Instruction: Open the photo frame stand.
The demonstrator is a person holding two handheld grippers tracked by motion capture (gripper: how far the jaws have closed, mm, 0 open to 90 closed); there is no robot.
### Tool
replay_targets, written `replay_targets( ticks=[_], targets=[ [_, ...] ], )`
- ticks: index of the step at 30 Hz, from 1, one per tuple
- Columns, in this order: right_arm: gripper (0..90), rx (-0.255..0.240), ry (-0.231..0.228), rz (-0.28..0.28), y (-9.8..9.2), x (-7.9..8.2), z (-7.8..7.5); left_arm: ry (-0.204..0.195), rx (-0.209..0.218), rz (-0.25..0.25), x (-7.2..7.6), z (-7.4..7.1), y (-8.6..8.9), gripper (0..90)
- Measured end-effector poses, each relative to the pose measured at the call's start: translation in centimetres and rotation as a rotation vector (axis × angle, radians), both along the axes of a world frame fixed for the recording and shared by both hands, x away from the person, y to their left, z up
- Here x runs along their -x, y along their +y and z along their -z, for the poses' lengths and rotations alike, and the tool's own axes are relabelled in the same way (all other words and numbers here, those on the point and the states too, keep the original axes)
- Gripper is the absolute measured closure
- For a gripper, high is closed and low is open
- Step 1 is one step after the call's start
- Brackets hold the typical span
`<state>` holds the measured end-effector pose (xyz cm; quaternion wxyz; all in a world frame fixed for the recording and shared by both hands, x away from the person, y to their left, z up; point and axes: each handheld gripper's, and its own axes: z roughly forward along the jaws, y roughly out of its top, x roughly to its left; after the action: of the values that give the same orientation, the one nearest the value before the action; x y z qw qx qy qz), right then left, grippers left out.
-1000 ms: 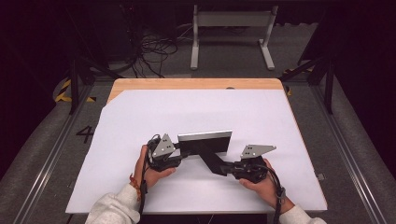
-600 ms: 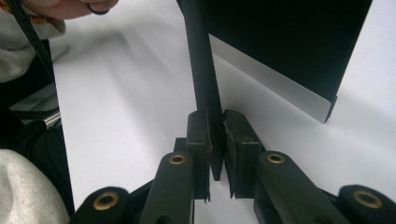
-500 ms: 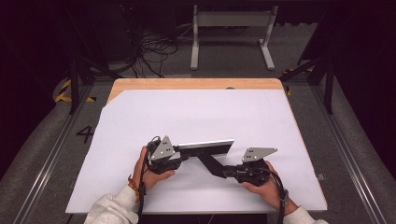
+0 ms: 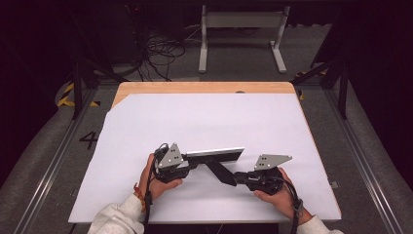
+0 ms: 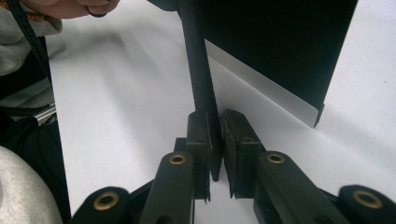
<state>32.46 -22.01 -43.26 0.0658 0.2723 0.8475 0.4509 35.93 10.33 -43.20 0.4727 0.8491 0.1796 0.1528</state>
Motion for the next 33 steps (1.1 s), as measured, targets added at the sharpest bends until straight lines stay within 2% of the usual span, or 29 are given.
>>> replay_targets(
  ticks=[6,19,33],
  targets=[
    [81.8,-0.001,-0.003,0.000,0.0,0.0,0.0,0.008,-0.015,-0.002,-0.1,0.2,0.0,69.0],
    [79.8,-0.014,-0.047,0.038,-0.7,0.0,-0.8,0.018,-0.003,0.021,-0.3,0.1,0.2,67.2],
    [75.2,-0.011,-0.120,0.084,-1.2,0.2,-1.6,0.007,-0.013,0.019,0.2,-0.3,0.8,66.8]
  ],
)
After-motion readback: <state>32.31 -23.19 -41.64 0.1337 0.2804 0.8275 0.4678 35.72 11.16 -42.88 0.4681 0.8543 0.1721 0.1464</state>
